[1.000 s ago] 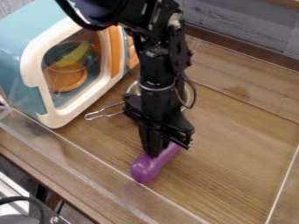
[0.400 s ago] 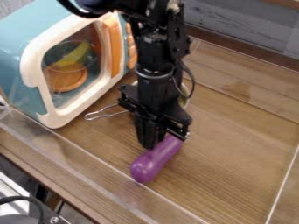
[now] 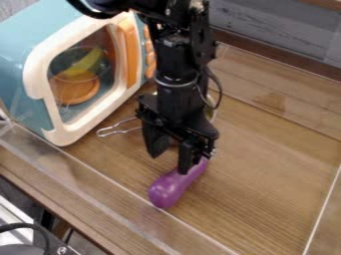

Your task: Put the eggplant in the silver pot

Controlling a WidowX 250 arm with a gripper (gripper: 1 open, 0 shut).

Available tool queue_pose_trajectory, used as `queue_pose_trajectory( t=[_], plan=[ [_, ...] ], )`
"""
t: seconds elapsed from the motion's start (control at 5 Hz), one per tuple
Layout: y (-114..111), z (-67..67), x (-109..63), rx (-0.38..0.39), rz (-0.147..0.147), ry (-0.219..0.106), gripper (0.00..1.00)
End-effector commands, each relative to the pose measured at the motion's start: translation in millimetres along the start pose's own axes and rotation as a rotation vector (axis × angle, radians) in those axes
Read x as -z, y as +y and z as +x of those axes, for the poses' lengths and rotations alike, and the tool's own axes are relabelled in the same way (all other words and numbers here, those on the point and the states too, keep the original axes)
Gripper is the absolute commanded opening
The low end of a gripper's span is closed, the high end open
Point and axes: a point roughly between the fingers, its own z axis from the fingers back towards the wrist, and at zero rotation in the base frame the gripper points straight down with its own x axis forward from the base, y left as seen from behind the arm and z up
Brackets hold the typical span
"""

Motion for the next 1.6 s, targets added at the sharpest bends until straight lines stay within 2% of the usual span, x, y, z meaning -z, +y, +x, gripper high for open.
queue_pose_trajectory(
  t=[0.0,0.8,1.0,1.4],
  plan=[
    [1.3,8.7,-6.4,-0.004,0.002,-0.05,1.0],
    [-3.9,9.3,19.4,0.009,-0.01,-0.054,1.0],
    [-3.2,9.6,23.2,0.013,-0.014,-0.054,0.0],
    [-2.0,9.1,12.7,0.029,-0.008,-0.051,0.0]
  ],
)
